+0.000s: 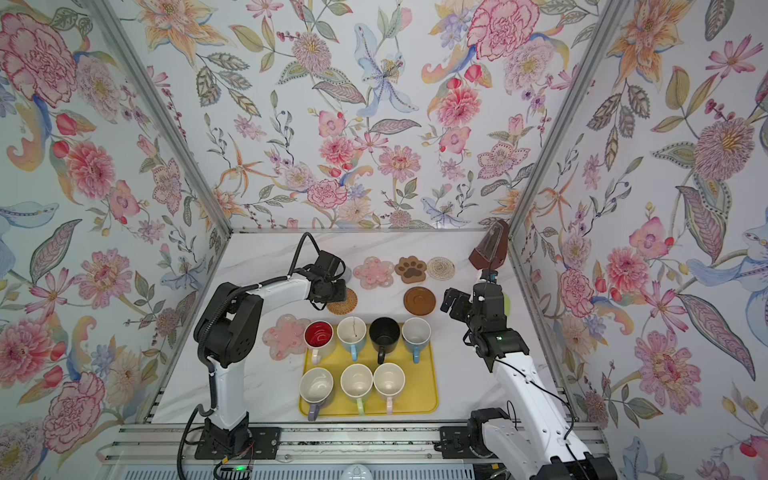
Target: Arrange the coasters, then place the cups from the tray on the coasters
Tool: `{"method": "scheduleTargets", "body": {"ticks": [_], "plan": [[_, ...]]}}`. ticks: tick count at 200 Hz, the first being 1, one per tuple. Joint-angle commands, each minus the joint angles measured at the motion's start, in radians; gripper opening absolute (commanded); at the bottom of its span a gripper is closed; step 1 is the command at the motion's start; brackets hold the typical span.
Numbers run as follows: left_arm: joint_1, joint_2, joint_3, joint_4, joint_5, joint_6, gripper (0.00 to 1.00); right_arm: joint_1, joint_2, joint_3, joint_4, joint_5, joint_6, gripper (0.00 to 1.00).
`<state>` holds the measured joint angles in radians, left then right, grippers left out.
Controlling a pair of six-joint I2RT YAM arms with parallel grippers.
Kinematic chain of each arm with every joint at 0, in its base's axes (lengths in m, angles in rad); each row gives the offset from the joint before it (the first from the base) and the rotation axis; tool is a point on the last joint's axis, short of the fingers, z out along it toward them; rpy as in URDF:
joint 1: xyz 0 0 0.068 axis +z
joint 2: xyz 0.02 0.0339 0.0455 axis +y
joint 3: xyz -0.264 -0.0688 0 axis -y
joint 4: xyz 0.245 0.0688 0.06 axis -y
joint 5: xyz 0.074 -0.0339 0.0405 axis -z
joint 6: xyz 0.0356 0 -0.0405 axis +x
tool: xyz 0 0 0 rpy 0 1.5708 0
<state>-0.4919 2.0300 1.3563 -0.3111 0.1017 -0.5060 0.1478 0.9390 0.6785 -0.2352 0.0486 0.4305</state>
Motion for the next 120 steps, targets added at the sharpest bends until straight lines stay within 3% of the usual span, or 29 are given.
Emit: {"method": "scheduleTargets", "body": {"ticks": [1,120], "plan": [[-0.019,-0.006,-0.065,-0.062,0.041,-0.032,0.43,-0.006,-0.002,0.007,-0.006,-0.009,-0.007,0.99],[-0.089,-0.028,-0.064,-0.036,0.051,-0.09,0.41,-0.015,-0.034,-0.016,-0.009,-0.01,-0.007,0.99]]}}
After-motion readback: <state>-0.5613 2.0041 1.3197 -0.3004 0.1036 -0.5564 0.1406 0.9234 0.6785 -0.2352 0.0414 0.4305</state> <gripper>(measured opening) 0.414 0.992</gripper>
